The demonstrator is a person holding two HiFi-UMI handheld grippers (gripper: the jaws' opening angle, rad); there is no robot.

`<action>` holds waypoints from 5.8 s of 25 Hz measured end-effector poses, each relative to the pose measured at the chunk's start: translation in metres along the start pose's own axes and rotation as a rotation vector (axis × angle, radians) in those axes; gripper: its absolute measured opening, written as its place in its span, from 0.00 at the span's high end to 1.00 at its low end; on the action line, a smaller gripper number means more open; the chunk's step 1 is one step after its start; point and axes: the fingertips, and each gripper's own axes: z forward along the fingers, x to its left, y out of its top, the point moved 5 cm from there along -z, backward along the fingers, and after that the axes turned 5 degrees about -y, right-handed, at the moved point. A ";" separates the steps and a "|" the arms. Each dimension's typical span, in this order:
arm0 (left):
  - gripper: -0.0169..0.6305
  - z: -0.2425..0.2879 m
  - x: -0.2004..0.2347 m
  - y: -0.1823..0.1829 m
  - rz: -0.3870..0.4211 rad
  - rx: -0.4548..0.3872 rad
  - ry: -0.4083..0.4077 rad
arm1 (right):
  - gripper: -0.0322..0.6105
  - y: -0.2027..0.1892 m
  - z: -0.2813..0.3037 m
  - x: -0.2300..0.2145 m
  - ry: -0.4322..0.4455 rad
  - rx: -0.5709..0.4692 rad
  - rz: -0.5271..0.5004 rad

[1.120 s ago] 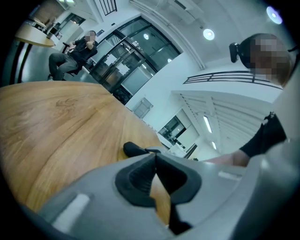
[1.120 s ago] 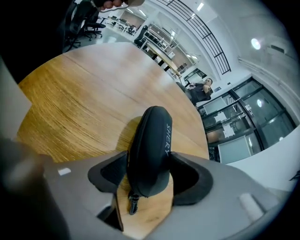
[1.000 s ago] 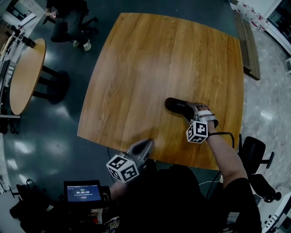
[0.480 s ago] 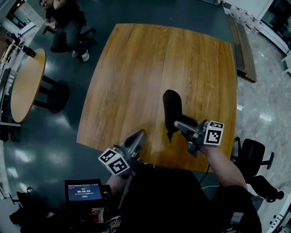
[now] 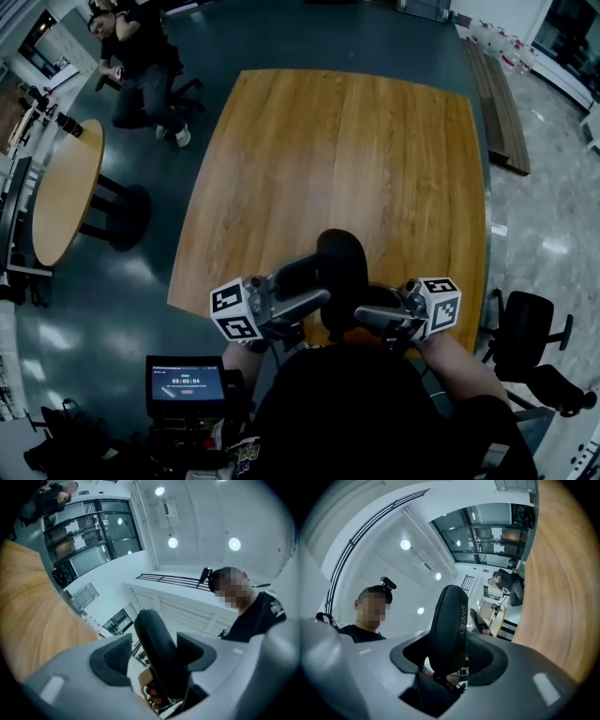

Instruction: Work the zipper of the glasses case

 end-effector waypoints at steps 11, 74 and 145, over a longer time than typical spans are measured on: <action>0.43 0.010 -0.010 -0.016 -0.104 0.081 -0.107 | 0.58 -0.014 0.002 0.013 -0.016 0.222 -0.083; 0.56 0.006 -0.114 0.002 -0.847 0.377 -0.899 | 0.88 0.055 0.063 0.162 0.029 0.819 -1.538; 0.57 0.005 -0.121 -0.003 -0.913 0.256 -0.960 | 0.94 0.054 0.063 0.160 0.127 0.570 -1.165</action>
